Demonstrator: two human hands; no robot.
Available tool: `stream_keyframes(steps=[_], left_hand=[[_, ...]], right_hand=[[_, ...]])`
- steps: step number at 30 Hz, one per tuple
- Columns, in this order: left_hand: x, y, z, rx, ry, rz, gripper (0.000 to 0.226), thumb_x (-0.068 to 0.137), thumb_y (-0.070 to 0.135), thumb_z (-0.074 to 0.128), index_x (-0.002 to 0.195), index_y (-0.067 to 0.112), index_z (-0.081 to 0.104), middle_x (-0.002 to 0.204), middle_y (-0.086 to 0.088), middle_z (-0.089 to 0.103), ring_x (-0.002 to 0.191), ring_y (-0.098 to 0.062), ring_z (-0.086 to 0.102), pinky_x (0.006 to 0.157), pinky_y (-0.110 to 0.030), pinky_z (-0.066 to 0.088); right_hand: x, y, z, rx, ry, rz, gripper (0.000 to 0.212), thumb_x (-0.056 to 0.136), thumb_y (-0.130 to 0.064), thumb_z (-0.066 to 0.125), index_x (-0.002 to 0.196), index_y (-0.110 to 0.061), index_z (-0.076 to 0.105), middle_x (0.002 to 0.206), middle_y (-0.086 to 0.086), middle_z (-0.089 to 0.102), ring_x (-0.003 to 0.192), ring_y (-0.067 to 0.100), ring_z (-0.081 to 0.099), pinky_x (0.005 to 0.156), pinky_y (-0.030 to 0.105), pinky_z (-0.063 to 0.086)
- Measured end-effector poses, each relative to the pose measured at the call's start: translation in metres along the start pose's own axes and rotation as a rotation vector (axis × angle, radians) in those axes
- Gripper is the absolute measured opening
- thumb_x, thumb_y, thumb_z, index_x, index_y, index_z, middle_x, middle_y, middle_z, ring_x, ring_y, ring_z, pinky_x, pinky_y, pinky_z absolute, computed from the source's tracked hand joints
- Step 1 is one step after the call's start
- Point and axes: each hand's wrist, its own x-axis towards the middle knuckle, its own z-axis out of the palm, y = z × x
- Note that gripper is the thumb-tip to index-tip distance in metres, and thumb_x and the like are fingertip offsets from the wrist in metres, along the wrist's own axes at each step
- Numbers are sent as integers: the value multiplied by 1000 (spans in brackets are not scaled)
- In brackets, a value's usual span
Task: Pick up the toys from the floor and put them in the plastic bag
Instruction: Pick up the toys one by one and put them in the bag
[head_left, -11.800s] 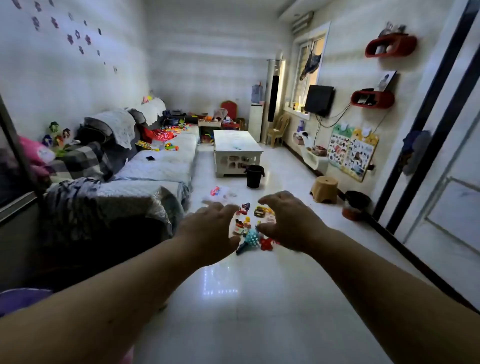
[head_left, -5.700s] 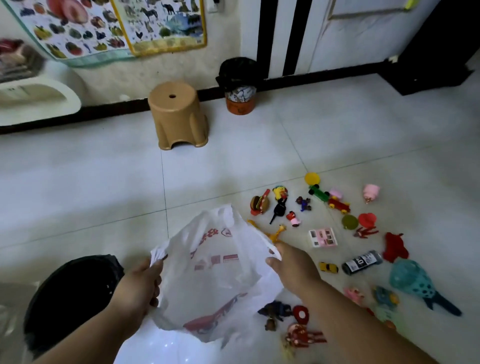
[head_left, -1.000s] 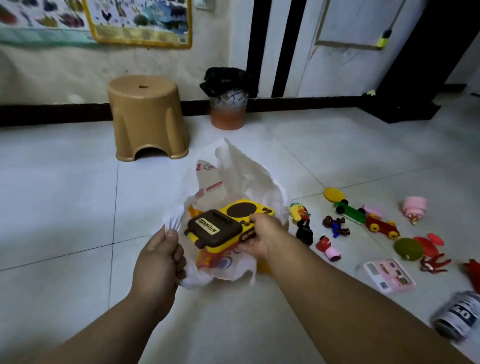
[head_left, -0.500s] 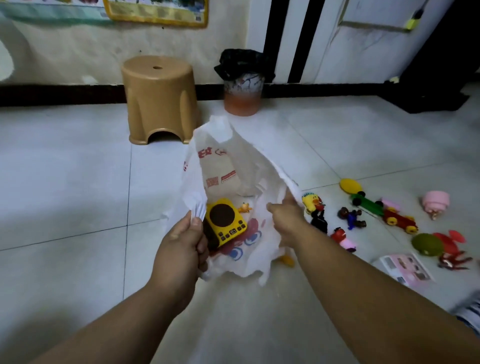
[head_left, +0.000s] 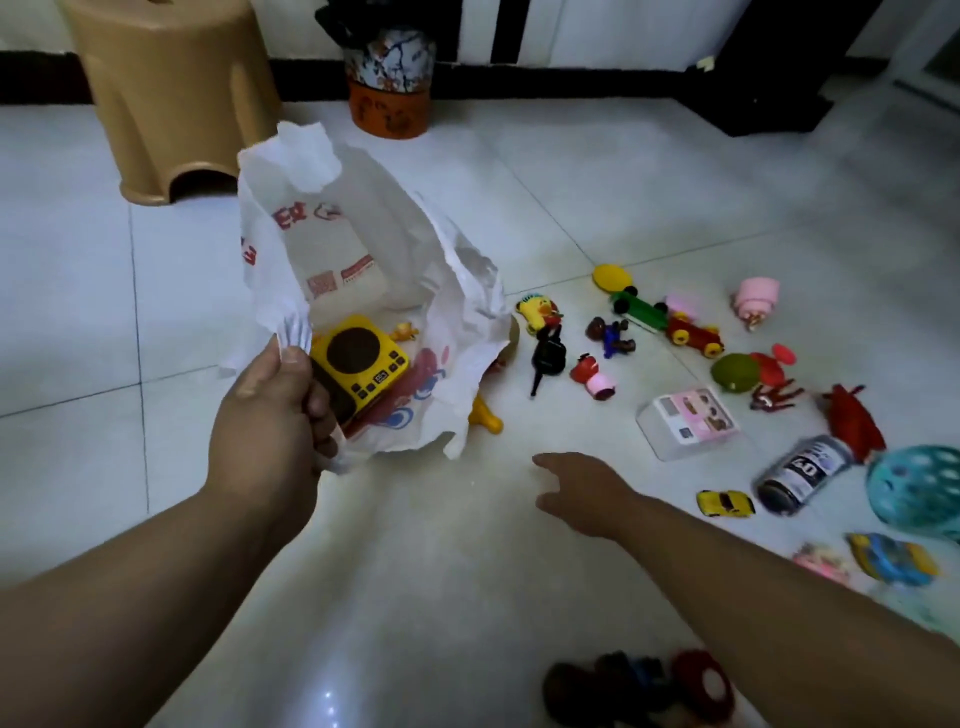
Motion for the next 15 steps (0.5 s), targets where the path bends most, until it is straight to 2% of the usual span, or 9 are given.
stream_keyframes(steps=[1, 3, 7, 8, 10, 11, 12, 14, 15], left_hand=[[-1, 2, 0, -4, 7, -5, 32, 102, 26, 36, 70, 22, 41, 50, 7, 36, 43, -11, 28, 46, -26, 23], [-2, 5, -1, 4, 16, -12, 32, 102, 25, 37, 70, 21, 41, 51, 6, 37, 43, -12, 28, 47, -27, 23], [-5, 9, -10, 21, 25, -17, 35, 101, 25, 38, 67, 21, 44, 52, 3, 37, 45, -13, 28, 49, -28, 22], [-6, 8, -12, 33, 28, -18, 39, 101, 26, 39, 62, 23, 45, 52, 3, 37, 44, -13, 29, 50, -29, 22], [-8, 9, -13, 35, 33, -26, 43, 100, 26, 39, 58, 22, 46, 52, 1, 37, 42, -13, 30, 49, -29, 24], [-10, 10, -14, 24, 38, -35, 39, 100, 26, 39, 62, 20, 44, 52, 1, 36, 42, -13, 30, 46, -28, 26], [-10, 11, -14, 8, 43, -36, 35, 100, 25, 39, 66, 18, 42, 52, 1, 35, 41, -12, 30, 42, -25, 27], [-10, 13, -14, -12, 53, -27, 31, 100, 24, 39, 70, 16, 40, 52, 2, 35, 41, -11, 30, 40, -23, 28], [-10, 14, -15, -9, 57, -25, 32, 100, 25, 39, 70, 16, 40, 52, 2, 36, 42, -11, 30, 43, -25, 27]], right_hand=[[13, -4, 7, -30, 7, -10, 65, 94, -30, 54, 150, -20, 23, 159, 4, 20, 144, 21, 22, 114, 29, 19], [44, -18, 13, -78, 33, -42, 69, 94, -29, 51, 152, -24, 13, 161, 4, 3, 147, 24, 9, 118, 36, 16], [97, -51, 18, -98, 35, -55, 69, 95, -21, 47, 151, -34, 9, 160, 5, -13, 147, 31, -2, 118, 47, 16], [109, -54, 22, -63, 46, -37, 66, 96, -21, 45, 151, -33, 12, 161, 5, -10, 147, 32, 3, 117, 47, 18], [128, -53, 32, 40, 97, -14, 56, 95, -27, 43, 148, -24, 25, 157, 8, 18, 136, 32, 31, 107, 43, 32], [133, -49, 38, 79, 145, -30, 49, 95, -30, 42, 143, -22, 35, 145, 7, 38, 119, 27, 46, 95, 38, 40], [136, -46, 42, 95, 220, -64, 42, 95, -31, 41, 135, -23, 46, 125, 3, 51, 99, 20, 50, 80, 32, 43], [131, -38, 48, 91, 377, -75, 30, 94, -35, 42, 117, -23, 58, 90, -6, 50, 75, 12, 45, 63, 26, 39], [126, -35, 50, 40, 411, -73, 27, 94, -36, 43, 108, -20, 60, 82, -7, 48, 72, 13, 46, 64, 27, 43]])
